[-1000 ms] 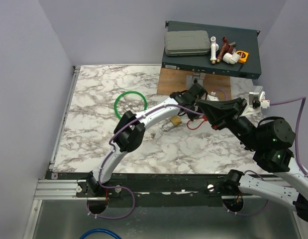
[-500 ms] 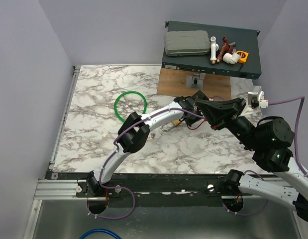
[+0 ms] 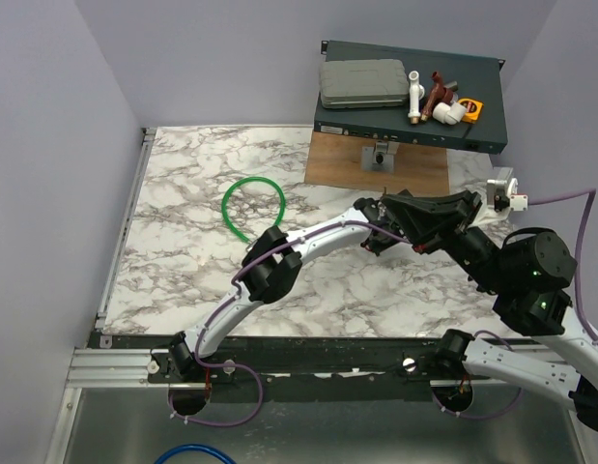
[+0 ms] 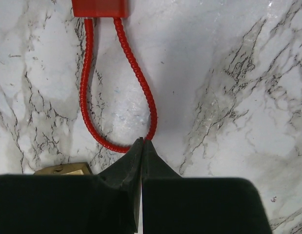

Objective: Unlock with the key

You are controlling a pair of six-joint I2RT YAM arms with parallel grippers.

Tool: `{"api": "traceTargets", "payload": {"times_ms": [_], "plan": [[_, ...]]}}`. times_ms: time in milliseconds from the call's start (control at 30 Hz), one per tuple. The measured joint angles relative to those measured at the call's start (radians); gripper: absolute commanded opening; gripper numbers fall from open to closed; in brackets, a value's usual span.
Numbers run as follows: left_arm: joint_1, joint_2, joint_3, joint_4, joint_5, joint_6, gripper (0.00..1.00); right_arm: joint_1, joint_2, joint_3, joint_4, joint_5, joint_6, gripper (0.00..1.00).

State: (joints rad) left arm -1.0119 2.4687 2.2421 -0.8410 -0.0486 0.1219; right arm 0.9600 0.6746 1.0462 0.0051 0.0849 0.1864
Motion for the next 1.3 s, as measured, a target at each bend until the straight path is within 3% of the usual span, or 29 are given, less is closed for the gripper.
{"api": "traceTargets", "payload": {"times_ms": [233, 700, 1300], "plan": [[0.008, 0.000, -0.011, 0.009, 0.081, -0.035, 0.00, 0.000, -0.011, 0.000, 0.000, 0.000, 0.008, 0.01], [0.131, 0.000, -0.014, 0.034, 0.383, -0.175, 0.00, 0.000, -0.014, 0.000, -0.008, -0.001, 0.026, 0.01], [0.153, 0.017, -0.079, 0.101, 0.428, -0.310, 0.00, 0.000, 0.013, 0.000, -0.025, -0.013, 0.035, 0.01]]}}
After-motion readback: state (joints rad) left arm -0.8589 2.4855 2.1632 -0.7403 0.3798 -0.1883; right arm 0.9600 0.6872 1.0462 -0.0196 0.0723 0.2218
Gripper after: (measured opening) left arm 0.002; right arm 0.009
